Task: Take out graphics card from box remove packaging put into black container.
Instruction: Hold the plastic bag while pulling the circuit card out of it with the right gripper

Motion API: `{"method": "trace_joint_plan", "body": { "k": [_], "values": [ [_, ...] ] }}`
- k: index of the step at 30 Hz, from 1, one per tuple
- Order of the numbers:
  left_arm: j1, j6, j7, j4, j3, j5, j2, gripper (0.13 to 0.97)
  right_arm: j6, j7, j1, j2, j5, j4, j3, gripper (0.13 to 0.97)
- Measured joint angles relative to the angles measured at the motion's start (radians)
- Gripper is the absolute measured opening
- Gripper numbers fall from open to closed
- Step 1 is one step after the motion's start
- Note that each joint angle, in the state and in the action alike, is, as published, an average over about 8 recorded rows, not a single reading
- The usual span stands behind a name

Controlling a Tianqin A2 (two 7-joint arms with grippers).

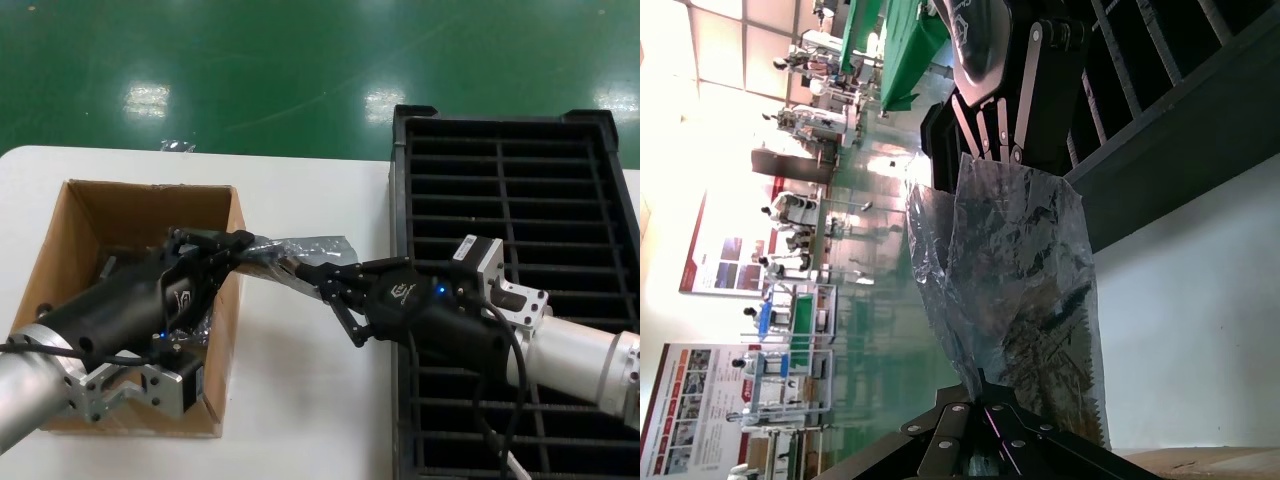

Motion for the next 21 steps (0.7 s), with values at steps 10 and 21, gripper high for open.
{"method": "trace_joint_plan", "body": {
  "k": [10, 21],
  "values": [
    [0.0, 0.0, 0.0, 0.0, 0.0, 0.0, 0.0, 0.139, 0.0, 0.0, 0.0, 0.0, 0.0, 0.0, 0.0, 0.13],
    [0.0, 0.0, 0.0, 0.0, 0.0, 0.0, 0.0, 0.139, 0.012, 0.01, -0.003, -0.002, -0.008, 0.003, -0.003, 0.13]
  ]
}}
